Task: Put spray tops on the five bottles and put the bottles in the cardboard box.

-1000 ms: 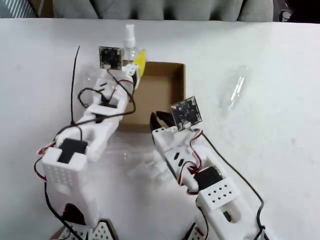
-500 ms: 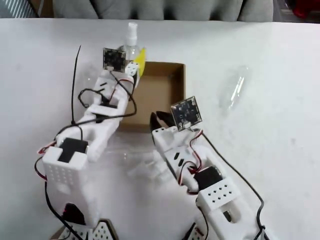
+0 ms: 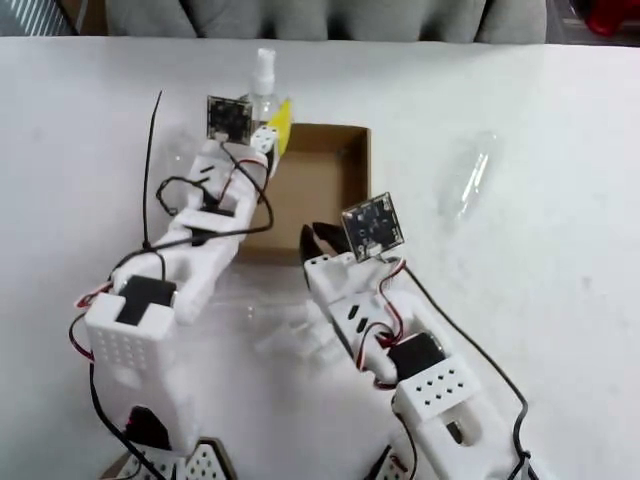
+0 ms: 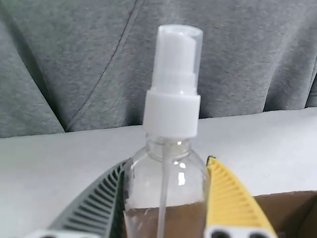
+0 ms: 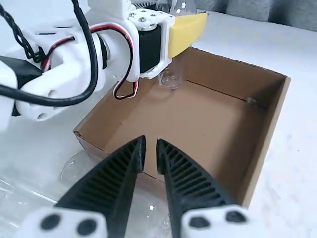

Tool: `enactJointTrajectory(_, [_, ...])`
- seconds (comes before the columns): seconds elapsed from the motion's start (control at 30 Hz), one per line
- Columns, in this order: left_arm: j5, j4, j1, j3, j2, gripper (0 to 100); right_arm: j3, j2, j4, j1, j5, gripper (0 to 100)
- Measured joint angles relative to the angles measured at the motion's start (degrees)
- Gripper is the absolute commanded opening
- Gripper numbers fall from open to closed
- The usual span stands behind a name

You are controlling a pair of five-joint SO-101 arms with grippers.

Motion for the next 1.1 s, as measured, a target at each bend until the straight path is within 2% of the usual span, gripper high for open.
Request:
enactJointTrajectory(0.13, [2.5, 0.5, 0.0, 0.0, 0.0, 20, 0.0, 0.0, 0.0, 0.0, 0.0, 1.5])
enactJointTrajectory(0.3, [3.5, 5.0, -1.1, -0.5, 0.6, 20, 0.0, 0.0, 0.0, 0.0, 0.0, 1.5])
enactJointTrajectory(0.73, [3.8, 5.0, -1.5, -4.8, 5.1, 20, 0.0, 0.0, 0.0, 0.0, 0.0, 1.5])
enactJointTrajectory(0.93, [3.5, 5.0, -1.8, -4.8, 5.1, 32, 0.0, 0.0, 0.0, 0.0, 0.0, 1.5])
enactJointTrajectory(1.1, [3.5, 5.1, -1.5, -4.7, 5.3, 34, 0.0, 0.0, 0.0, 1.1, 0.0, 1.5])
